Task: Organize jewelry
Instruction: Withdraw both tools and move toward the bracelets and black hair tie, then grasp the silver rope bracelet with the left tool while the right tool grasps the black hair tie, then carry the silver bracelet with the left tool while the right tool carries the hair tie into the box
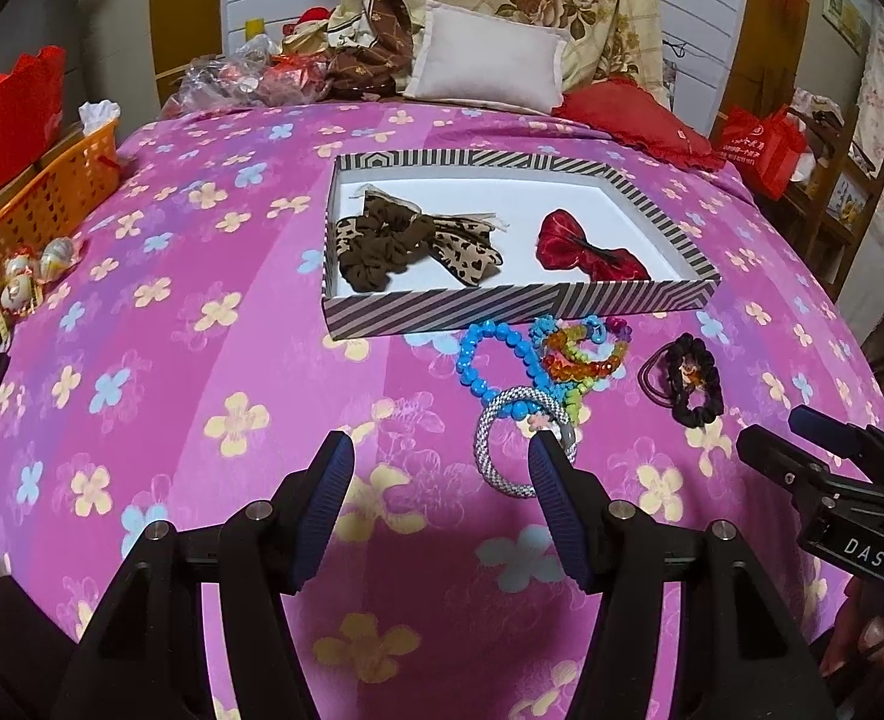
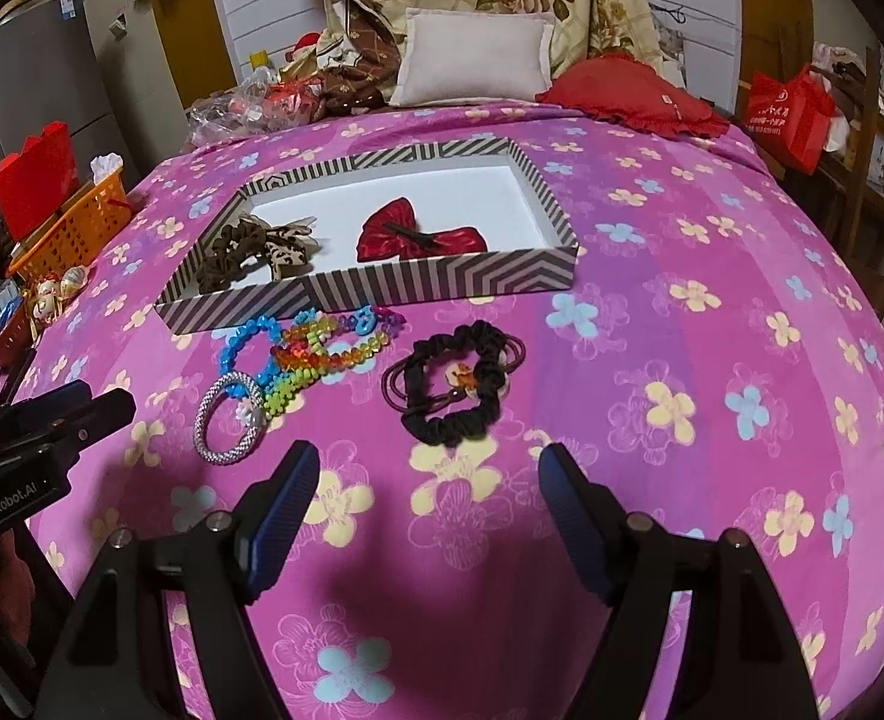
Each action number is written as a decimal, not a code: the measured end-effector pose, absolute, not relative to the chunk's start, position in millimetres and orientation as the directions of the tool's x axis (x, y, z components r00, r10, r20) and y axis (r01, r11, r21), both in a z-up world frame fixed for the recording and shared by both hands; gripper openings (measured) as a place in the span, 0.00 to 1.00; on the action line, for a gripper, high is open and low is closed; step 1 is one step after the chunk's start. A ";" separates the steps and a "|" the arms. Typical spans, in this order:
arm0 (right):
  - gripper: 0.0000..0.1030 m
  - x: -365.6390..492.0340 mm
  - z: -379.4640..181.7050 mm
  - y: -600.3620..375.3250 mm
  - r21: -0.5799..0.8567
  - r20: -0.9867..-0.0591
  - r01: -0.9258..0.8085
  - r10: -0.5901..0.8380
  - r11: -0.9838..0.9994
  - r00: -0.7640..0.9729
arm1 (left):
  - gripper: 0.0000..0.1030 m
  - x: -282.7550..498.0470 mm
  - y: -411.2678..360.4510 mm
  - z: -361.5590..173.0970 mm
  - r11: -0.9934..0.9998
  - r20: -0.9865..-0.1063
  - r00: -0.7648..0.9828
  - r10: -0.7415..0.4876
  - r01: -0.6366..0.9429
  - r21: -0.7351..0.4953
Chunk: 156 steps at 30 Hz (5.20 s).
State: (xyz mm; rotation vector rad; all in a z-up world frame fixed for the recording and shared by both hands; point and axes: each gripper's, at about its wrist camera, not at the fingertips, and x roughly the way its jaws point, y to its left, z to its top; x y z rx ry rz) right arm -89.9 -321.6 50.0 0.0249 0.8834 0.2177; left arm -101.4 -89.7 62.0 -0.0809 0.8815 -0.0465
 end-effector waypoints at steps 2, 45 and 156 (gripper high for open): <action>0.77 -90.3 49.5 -322.2 0.111 -0.764 -0.178 0.198 0.978 0.613 | 0.36 -101.4 -88.6 60.2 0.995 -0.771 0.632 -0.078 0.007 -0.095; 0.40 -43.2 10.3 -329.1 0.163 -0.784 -0.182 0.239 0.970 0.572 | 0.36 -84.6 -84.6 25.2 0.983 -0.820 0.548 -0.166 0.025 -0.182; 0.10 73.3 53.5 -267.8 0.224 -0.722 -0.336 0.387 0.915 0.573 | 0.00 57.5 -60.9 58.9 0.999 -0.757 0.652 -0.036 -0.003 -0.050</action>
